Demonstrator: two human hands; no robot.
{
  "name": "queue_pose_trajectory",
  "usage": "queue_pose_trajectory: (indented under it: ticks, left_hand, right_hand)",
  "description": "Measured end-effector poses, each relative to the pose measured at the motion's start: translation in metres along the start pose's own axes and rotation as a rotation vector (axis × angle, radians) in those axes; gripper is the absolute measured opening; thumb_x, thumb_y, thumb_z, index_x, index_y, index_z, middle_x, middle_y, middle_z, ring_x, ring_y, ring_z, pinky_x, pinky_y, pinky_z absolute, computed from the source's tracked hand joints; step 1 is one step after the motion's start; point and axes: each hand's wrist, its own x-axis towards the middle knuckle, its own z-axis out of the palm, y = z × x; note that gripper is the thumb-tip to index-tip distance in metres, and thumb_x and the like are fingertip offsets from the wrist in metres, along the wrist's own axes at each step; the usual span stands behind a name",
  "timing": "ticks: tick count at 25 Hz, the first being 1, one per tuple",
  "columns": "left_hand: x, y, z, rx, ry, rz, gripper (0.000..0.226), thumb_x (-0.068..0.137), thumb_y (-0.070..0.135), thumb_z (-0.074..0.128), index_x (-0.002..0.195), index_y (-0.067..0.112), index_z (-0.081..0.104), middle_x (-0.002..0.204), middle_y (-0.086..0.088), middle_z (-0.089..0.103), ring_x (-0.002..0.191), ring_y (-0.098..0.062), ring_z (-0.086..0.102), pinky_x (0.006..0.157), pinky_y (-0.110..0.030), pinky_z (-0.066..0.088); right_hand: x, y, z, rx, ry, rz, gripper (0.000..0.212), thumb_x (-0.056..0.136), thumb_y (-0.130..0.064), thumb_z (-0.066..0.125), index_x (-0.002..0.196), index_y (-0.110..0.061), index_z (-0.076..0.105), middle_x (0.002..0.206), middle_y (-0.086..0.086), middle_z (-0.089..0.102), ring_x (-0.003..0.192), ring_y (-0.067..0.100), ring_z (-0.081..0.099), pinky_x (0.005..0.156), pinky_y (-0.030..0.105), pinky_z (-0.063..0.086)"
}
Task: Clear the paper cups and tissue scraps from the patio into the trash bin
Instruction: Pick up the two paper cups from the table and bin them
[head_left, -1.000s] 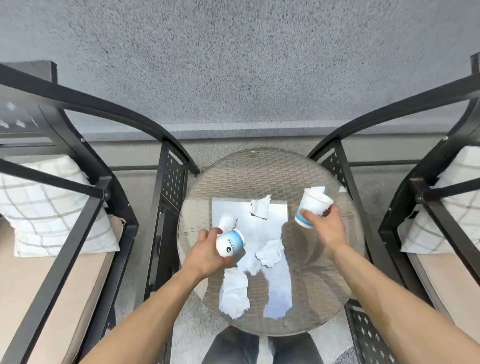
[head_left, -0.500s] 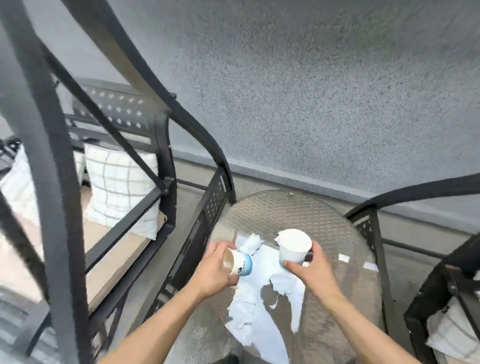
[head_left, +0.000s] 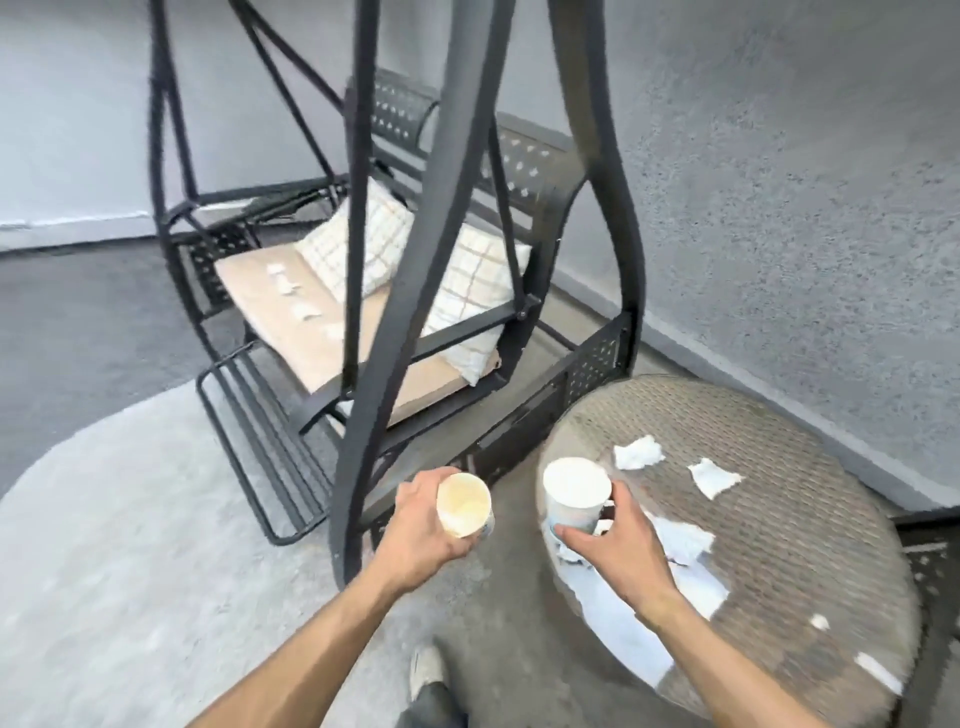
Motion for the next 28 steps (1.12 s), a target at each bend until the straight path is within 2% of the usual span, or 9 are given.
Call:
queue_pose_trajectory:
  ticks: [2, 5, 8, 10, 12, 15, 19, 22, 28]
  left_hand:
    - [-0.031, -0.022, -0.032, -0.034, 0.102, -0.075, 0.067, 0.058, 0.044, 0.082, 0.113, 0.043, 0.045, 0.11, 0.02, 0.047, 0.107, -0.011, 0.035, 0.087, -0.018, 0.033]
    - [-0.078, -0.056, -0.083, -0.106, 0.215, -0.188, 0.069, 0.057, 0.027, 0.081, 0.111, 0.049, 0.044, 0.114, 0.019, 0.046, 0.109, -0.006, 0.037, 0.084, -0.015, 0.034]
    - [-0.141, -0.096, -0.14, -0.158, 0.346, -0.289, 0.084, 0.059, 0.016, 0.078, 0.121, 0.056, 0.039, 0.123, 0.016, 0.043, 0.107, 0.008, 0.041, 0.084, -0.009, 0.037]
    - [-0.188, -0.126, -0.173, -0.171, 0.465, -0.36, 0.09, 0.061, 0.016, 0.079, 0.129, 0.056, 0.035, 0.124, 0.021, 0.041, 0.107, 0.012, 0.042, 0.082, -0.004, 0.037]
    - [-0.233, -0.153, -0.202, -0.186, 0.589, -0.423, 0.092, 0.062, 0.019, 0.082, 0.133, 0.053, 0.034, 0.125, 0.025, 0.042, 0.108, 0.006, 0.046, 0.085, -0.011, 0.044]
    - [-0.31, -0.2, -0.246, -0.223, 0.769, -0.53, 0.086, 0.061, 0.025, 0.086, 0.127, 0.049, 0.036, 0.123, 0.019, 0.052, 0.107, -0.006, 0.054, 0.085, -0.026, 0.053]
    - [-0.402, -0.254, -0.298, -0.253, 0.974, -0.637, 0.077, 0.058, 0.031, 0.087, 0.116, 0.05, 0.041, 0.113, 0.025, 0.056, 0.104, 0.0, 0.056, 0.072, -0.01, 0.048]
    - [-0.46, -0.282, -0.328, -0.28, 1.131, -0.702, 0.08, 0.057, 0.033, 0.089, 0.119, 0.05, 0.04, 0.114, 0.023, 0.056, 0.104, 0.0, 0.056, 0.073, -0.015, 0.049]
    - [-0.523, -0.324, -0.379, -0.389, 1.281, -0.741, 0.079, 0.059, 0.024, 0.09, 0.119, 0.049, 0.045, 0.118, 0.022, 0.057, 0.107, -0.004, 0.058, 0.083, -0.022, 0.049]
  right_hand:
    - [-0.002, -0.028, 0.037, -0.034, -0.12, -0.105, 0.076, 0.058, -0.046, 0.079, 0.123, -0.04, 0.041, 0.118, -0.013, 0.057, 0.107, 0.012, 0.055, 0.087, 0.038, 0.05]
    - [-0.011, -0.073, 0.097, -0.129, -0.285, -0.305, 0.078, 0.058, -0.05, 0.077, 0.125, -0.044, 0.036, 0.123, -0.018, 0.05, 0.109, 0.007, 0.05, 0.088, 0.029, 0.044]
    - [-0.032, -0.122, 0.171, -0.177, -0.454, -0.458, 0.076, 0.059, -0.05, 0.076, 0.123, -0.046, 0.036, 0.124, -0.02, 0.05, 0.11, 0.004, 0.048, 0.089, 0.026, 0.043]
    - [-0.054, -0.153, 0.226, -0.183, -0.557, -0.526, 0.077, 0.059, -0.05, 0.077, 0.125, -0.042, 0.039, 0.125, -0.017, 0.051, 0.111, 0.006, 0.049, 0.09, 0.029, 0.045]
    - [-0.081, -0.18, 0.279, -0.182, -0.649, -0.587, 0.08, 0.06, -0.049, 0.078, 0.129, -0.037, 0.04, 0.126, -0.013, 0.052, 0.113, 0.009, 0.049, 0.092, 0.032, 0.045]
    - [-0.136, -0.22, 0.363, -0.192, -0.79, -0.675, 0.081, 0.062, -0.048, 0.08, 0.131, -0.034, 0.04, 0.127, -0.012, 0.052, 0.113, 0.01, 0.051, 0.093, 0.034, 0.046]
    - [-0.209, -0.266, 0.458, -0.162, -0.916, -0.755, 0.08, 0.061, -0.053, 0.078, 0.13, -0.038, 0.04, 0.121, -0.018, 0.052, 0.107, 0.005, 0.053, 0.085, 0.03, 0.046]
    - [-0.256, -0.296, 0.519, -0.174, -1.008, -0.812, 0.077, 0.062, -0.05, 0.079, 0.128, -0.037, 0.042, 0.118, -0.016, 0.052, 0.104, 0.007, 0.054, 0.083, 0.032, 0.047]
    - [-0.308, -0.34, 0.606, -0.186, -1.091, -0.898, 0.083, 0.059, -0.056, 0.076, 0.132, -0.037, 0.039, 0.118, -0.015, 0.055, 0.102, 0.004, 0.055, 0.085, 0.033, 0.048]
